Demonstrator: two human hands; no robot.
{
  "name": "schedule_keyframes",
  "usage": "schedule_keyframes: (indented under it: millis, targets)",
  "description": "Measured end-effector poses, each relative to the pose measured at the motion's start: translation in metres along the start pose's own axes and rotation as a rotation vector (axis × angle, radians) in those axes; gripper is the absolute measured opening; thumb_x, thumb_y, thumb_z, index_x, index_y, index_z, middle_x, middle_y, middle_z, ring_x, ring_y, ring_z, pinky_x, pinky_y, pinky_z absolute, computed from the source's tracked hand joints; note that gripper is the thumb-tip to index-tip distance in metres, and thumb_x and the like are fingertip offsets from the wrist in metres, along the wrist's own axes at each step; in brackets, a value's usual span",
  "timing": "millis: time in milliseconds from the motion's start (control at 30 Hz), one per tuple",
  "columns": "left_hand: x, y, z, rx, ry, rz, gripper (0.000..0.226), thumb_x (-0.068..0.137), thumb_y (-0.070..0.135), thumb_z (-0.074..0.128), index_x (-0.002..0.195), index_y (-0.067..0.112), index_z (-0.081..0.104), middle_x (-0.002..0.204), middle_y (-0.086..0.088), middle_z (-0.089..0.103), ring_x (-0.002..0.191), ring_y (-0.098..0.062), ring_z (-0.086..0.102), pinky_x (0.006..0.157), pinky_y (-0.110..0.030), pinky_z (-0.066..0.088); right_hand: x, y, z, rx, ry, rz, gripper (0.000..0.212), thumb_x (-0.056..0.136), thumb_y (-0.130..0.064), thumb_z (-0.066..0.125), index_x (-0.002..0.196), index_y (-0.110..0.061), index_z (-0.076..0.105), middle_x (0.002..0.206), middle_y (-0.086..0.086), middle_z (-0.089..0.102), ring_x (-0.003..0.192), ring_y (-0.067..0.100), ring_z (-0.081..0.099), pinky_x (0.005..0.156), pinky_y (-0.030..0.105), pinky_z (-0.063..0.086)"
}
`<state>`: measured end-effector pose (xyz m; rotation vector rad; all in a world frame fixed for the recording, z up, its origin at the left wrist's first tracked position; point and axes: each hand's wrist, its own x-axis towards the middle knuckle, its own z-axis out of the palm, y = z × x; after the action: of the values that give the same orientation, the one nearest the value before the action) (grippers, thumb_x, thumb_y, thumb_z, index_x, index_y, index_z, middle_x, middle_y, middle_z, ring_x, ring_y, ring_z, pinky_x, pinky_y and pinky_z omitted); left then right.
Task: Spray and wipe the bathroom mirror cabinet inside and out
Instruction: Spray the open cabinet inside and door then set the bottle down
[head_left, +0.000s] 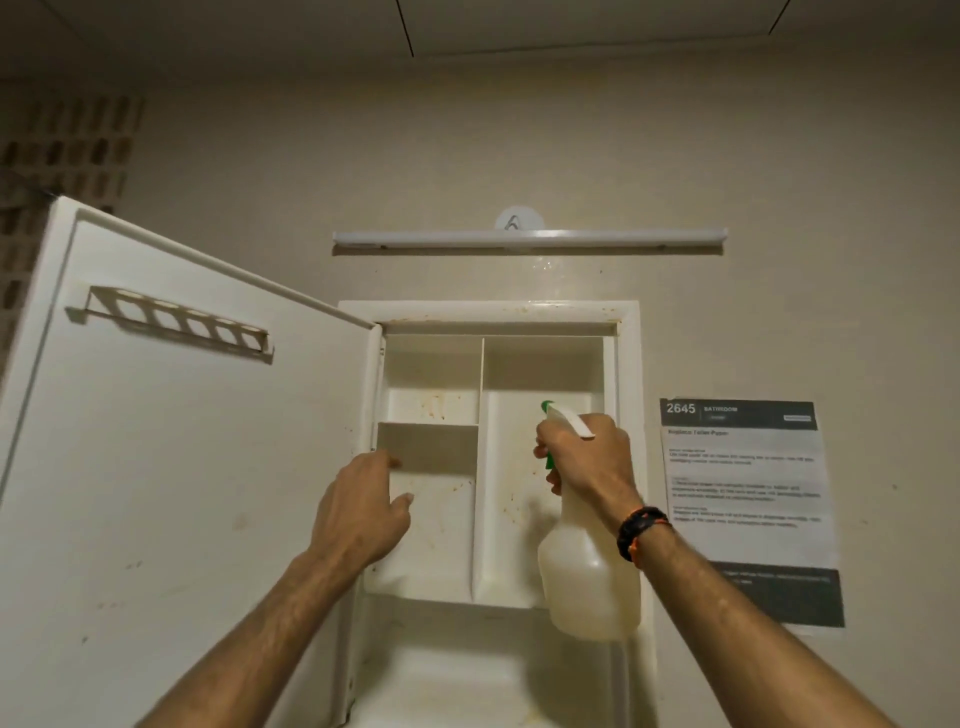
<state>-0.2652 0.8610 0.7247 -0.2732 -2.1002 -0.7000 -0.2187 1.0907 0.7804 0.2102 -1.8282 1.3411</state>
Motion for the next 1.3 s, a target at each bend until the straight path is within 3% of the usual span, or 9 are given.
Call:
schedule_keyframes:
  millis: [233, 433, 567, 800, 1000, 1167, 1300]
  targets:
    - [-0.020, -0.018, 0.010, 0.037, -0.042, -0.071, 0.048, 0.087, 0.026, 0.067, 0.131, 0.017, 0.051, 0.132, -0.003, 0.056, 0.118, -0.020, 0.056, 0.098, -0.034, 0.046, -0.030, 0.052, 0.028, -0.003, 0.022, 0.133, 0.028, 0.080, -0.020, 0.061, 0.068, 0.004, 0.068, 0.071, 0.019, 0.070, 0.036, 0.012, 0.055, 0.037, 0.019, 0.043]
    - [-0.023, -0.027, 0.011, 0.055, -0.059, -0.091, 0.048, 0.087, 0.025, 0.067, 0.132, 0.016, 0.052, 0.132, -0.005, 0.056, 0.119, -0.023, 0.055, 0.100, -0.036, 0.046, -0.033, 0.064, 0.030, -0.021, 0.050, 0.185, 0.026, 0.080, -0.021, 0.062, 0.069, 0.002, 0.069, 0.070, 0.018, 0.071, 0.036, 0.011, 0.056, 0.036, 0.017, 0.042]
    - [-0.024, -0.025, 0.011, 0.048, -0.049, -0.084, 0.049, 0.087, 0.025, 0.068, 0.132, 0.016, 0.052, 0.132, -0.005, 0.056, 0.120, -0.023, 0.054, 0.100, -0.036, 0.044, -0.033, 0.057, 0.036, 0.035, -0.013, 0.168, 0.026, 0.080, -0.021, 0.062, 0.079, 0.004, 0.069, 0.078, 0.017, 0.072, 0.038, 0.008, 0.058, 0.039, 0.019, 0.046]
    - [-0.018, -0.027, 0.005, 0.041, -0.033, -0.074, 0.048, 0.088, 0.025, 0.066, 0.132, 0.017, 0.051, 0.132, -0.003, 0.056, 0.118, -0.020, 0.055, 0.099, -0.033, 0.045, -0.026, 0.014, 0.069, 0.072, -0.096, 0.040, 0.025, 0.078, -0.017, 0.060, 0.074, 0.006, 0.068, 0.075, 0.019, 0.071, 0.038, 0.010, 0.059, 0.040, 0.021, 0.047]
    - [-0.015, -0.033, 0.003, 0.028, -0.041, -0.053, 0.049, 0.087, 0.023, 0.067, 0.132, 0.016, 0.051, 0.132, -0.003, 0.056, 0.118, -0.020, 0.056, 0.100, -0.033, 0.046, -0.014, -0.011, 0.089, 0.092, -0.087, 0.001, 0.025, 0.078, -0.018, 0.061, 0.075, 0.006, 0.069, 0.075, 0.019, 0.072, 0.038, 0.010, 0.059, 0.039, 0.023, 0.050]
    - [-0.013, -0.036, 0.002, 0.024, -0.047, -0.033, 0.049, 0.087, 0.023, 0.067, 0.133, 0.015, 0.050, 0.131, -0.004, 0.057, 0.119, -0.020, 0.055, 0.101, -0.035, 0.047, -0.008, -0.015, 0.098, 0.057, -0.040, -0.006, 0.032, 0.079, -0.025, 0.061, 0.075, 0.006, 0.068, 0.074, 0.019, 0.071, 0.046, 0.020, 0.061, 0.036, 0.020, 0.045]
    - [-0.014, -0.039, 0.002, 0.019, -0.048, -0.029, 0.049, 0.087, 0.023, 0.068, 0.133, 0.015, 0.050, 0.132, -0.004, 0.056, 0.119, -0.020, 0.056, 0.101, -0.033, 0.047, -0.017, -0.002, 0.099, 0.054, -0.061, 0.030, 0.029, 0.080, -0.025, 0.061, 0.078, 0.003, 0.069, 0.075, 0.017, 0.072, 0.044, 0.016, 0.062, 0.038, 0.020, 0.047]
